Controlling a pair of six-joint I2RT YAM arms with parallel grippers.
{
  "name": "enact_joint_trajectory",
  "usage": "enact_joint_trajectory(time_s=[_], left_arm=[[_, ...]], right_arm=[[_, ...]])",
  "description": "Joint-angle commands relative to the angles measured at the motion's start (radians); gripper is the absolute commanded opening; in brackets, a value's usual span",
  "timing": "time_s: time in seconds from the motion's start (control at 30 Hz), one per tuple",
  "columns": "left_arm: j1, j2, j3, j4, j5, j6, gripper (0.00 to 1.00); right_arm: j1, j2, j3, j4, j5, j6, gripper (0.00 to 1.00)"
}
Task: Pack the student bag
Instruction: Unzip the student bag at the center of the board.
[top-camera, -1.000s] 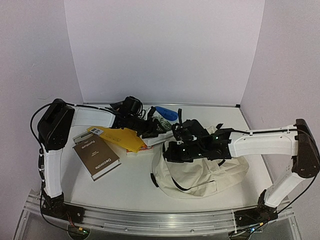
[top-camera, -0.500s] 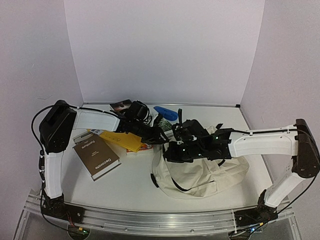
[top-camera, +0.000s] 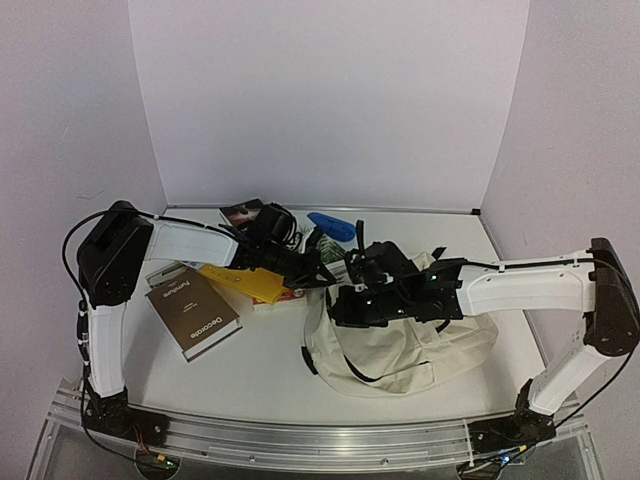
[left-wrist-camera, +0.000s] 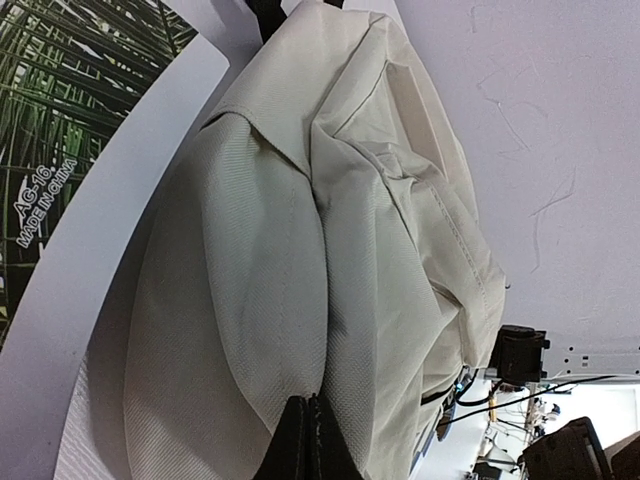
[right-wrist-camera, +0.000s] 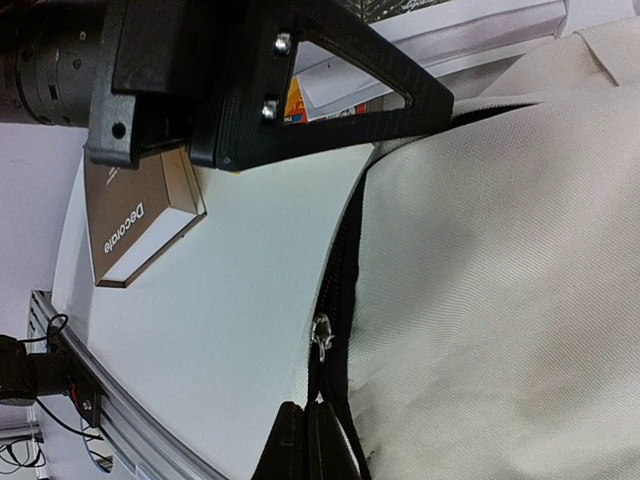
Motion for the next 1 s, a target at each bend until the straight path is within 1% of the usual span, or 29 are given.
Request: enact_joint_trajectory(time_s=[0.0,0.23,0.53,0.73,0.87,0.93,0.97], left_arm=[[0.029,-0.006,0.075,0.079,-0.022,-0.016,0.0],[0.05,0.045,0.172,0.085,-0.022,0.006,0.0],[0.084,0.14,0.279,0.116,-0.026,0.049,0.0],[0.091,0.191,0.388,0.064,-0.043,0.107,0.0],[0.091,0.195,0.421,0.036,-0.049,0.127,0.0],[0.091,0.181,0.422,-0.007,-0.057,0.137,0.04],[0.091,0.165,0.419,-0.024,-0.064,0.144,0.09]], right_arm=[[0.004,-0.042,-0.022,-0.037,-0.03,-0.014,0.0],[0.013,-0.061,-0.078,-0.05,-0.052,0.02,0.0],[0.03,-0.066,-0.101,-0.051,-0.066,0.052,0.0],[0.045,-0.079,-0.13,-0.057,-0.081,0.077,0.0],[0.047,-0.102,-0.14,-0.063,-0.061,0.086,0.0],[0.047,-0.107,-0.127,-0.065,-0.027,0.085,0.0],[0.048,-0.107,-0.12,-0.066,-0.008,0.084,0.0]])
